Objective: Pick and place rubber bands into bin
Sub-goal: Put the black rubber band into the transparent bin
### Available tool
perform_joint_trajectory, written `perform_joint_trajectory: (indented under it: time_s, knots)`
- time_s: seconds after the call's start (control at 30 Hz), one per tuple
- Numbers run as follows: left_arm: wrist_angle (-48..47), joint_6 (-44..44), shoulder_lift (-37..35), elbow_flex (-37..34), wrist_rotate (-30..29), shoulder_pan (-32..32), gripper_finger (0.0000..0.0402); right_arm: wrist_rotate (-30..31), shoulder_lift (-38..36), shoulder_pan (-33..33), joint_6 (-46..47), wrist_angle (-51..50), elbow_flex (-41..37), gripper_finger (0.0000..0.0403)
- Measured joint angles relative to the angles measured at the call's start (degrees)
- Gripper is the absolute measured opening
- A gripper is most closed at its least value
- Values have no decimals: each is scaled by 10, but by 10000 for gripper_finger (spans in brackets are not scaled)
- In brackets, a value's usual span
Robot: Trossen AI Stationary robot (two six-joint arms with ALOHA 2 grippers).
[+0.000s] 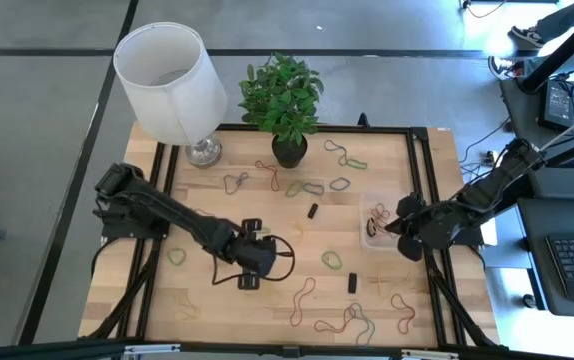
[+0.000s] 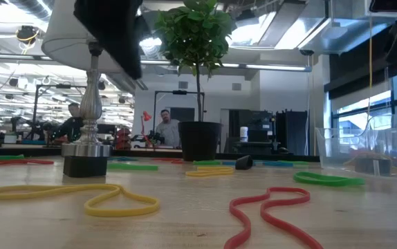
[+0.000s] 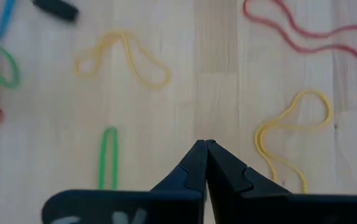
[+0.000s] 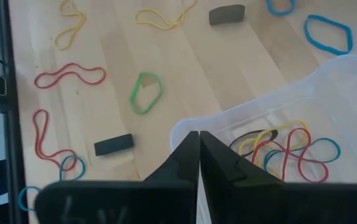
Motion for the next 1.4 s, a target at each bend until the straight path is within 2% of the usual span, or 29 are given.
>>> perform_joint_trajectory:
  time_s: [0.3, 0.43, 0.57, 0.73, 0.93, 1.2, 1.4]
  knots:
    - [-52, -39, 71, 0, 77, 15, 85, 1, -3, 3, 0, -1, 0, 16]
    - [-64, -51, 103, 0, 78, 15, 114, 0, -3, 3, 0, -1, 0, 16]
    - [-69, -54, 126, 0, 71, 15, 122, 0, -3, 3, 0, -1, 0, 16]
    - [-73, -50, 146, -8, 91, 16, 100, 0, -3, 3, 2, 3, 0, 17]
    - [-46, -45, 144, -8, 98, 16, 12, 11, -3, 3, 2, 12, 0, 17]
    - [-41, -44, 64, 29, -10, 19, 4, 108, 12, 2, -15, 99, 0, 17]
    - [24, -10, -41, 32, -90, 40, 4, 122, 66, -13, -87, 194, 0, 34]
